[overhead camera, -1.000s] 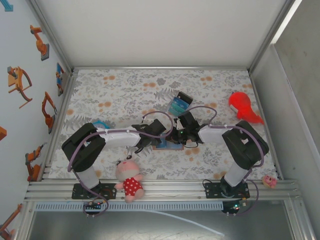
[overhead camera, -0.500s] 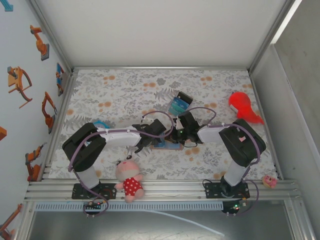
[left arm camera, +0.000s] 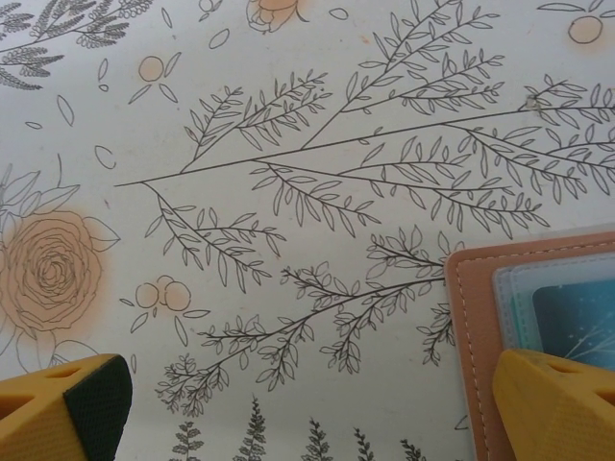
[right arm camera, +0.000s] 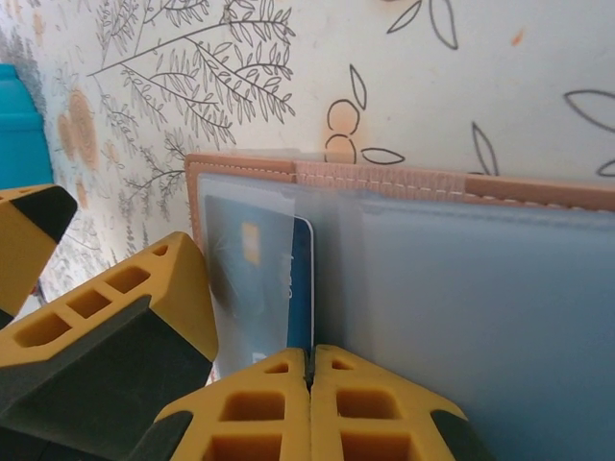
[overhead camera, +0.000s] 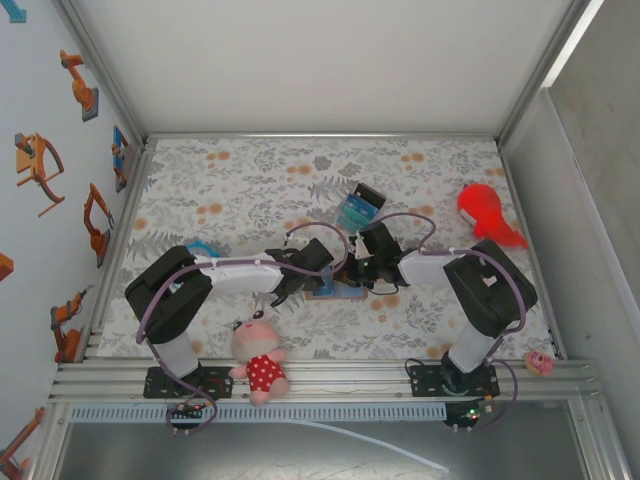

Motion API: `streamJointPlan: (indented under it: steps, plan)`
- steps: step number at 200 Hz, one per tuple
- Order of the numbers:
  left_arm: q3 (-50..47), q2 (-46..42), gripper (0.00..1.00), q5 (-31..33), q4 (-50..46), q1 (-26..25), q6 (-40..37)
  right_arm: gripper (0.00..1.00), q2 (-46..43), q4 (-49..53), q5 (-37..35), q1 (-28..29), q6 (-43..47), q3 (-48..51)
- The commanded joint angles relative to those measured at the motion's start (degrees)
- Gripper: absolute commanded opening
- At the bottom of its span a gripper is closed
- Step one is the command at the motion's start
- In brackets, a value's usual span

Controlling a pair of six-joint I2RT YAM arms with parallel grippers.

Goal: Take the credit cards out of the card holder

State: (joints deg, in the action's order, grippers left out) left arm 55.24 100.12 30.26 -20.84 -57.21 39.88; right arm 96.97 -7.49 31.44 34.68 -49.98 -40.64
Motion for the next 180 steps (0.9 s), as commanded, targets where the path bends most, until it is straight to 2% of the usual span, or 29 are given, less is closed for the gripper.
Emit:
streamJointPlan:
  steps: [1, 180]
  plan:
    - [0.99, 0.77, 0.97, -1.39, -2.47, -0.45, 0.31, 0.0, -1.24, 7.32, -4.25, -0.64, 3.97, -1.56]
    - [1.37, 1.4, 0.97, -2.67, -0.52, 0.96, -0.09, 0.0, -4.86, 20.52, -11.34, -2.15, 12.85, -6.32]
